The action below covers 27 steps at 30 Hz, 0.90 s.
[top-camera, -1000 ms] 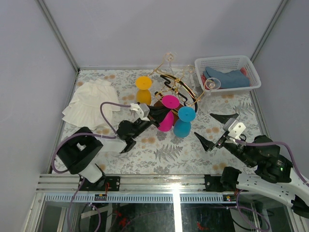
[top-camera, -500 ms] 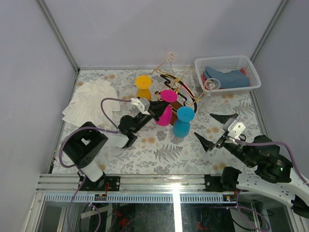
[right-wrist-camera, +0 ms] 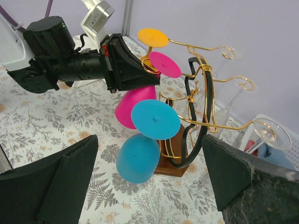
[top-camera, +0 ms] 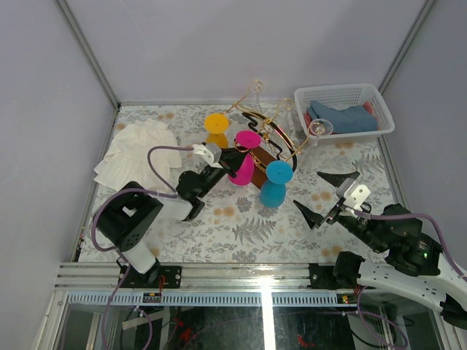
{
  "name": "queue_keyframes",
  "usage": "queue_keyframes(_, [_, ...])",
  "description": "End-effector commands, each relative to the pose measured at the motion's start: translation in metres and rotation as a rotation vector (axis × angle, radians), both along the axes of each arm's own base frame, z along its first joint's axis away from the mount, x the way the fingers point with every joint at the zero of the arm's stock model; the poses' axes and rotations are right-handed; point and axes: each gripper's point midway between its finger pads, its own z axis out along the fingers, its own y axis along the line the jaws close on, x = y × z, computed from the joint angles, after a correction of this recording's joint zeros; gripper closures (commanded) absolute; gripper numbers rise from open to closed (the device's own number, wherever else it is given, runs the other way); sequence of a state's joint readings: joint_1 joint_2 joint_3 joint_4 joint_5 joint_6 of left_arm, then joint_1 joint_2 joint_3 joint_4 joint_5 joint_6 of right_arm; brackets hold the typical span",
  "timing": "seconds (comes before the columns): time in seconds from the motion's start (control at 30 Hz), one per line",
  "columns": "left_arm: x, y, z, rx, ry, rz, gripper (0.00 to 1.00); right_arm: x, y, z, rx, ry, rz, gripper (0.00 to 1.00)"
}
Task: Place the wine glass upside down on the wine glass rack
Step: Turn the wine glass upside down at the wine rack.
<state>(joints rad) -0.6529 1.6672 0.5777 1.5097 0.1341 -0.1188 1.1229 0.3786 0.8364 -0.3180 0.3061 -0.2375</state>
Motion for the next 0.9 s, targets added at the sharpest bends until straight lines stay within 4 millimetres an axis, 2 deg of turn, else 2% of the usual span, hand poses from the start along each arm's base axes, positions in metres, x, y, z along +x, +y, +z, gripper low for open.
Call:
queue_keyframes(0.0, [0.008,0.020,0.034,-0.094,-0.084,0.076,1.00,0.003,-0.004,0.007,0.028,-0.006,-0.027,0.01])
queue_keyframes(0.27, [0.007,0.034,0.032,-0.099,-0.070,0.115,1.00,0.003,-0.002,0.004,0.019,-0.003,-0.023,0.01])
queue_keyframes(0.7, [-0.019,0.052,0.037,-0.092,-0.093,0.115,1.00,0.004,0.001,0.003,0.014,-0.002,-0.020,0.01])
queue_keyframes(0.87, [-0.032,0.049,0.035,-0.059,-0.120,0.069,1.00,0.003,0.000,0.004,0.019,-0.003,-0.018,0.01])
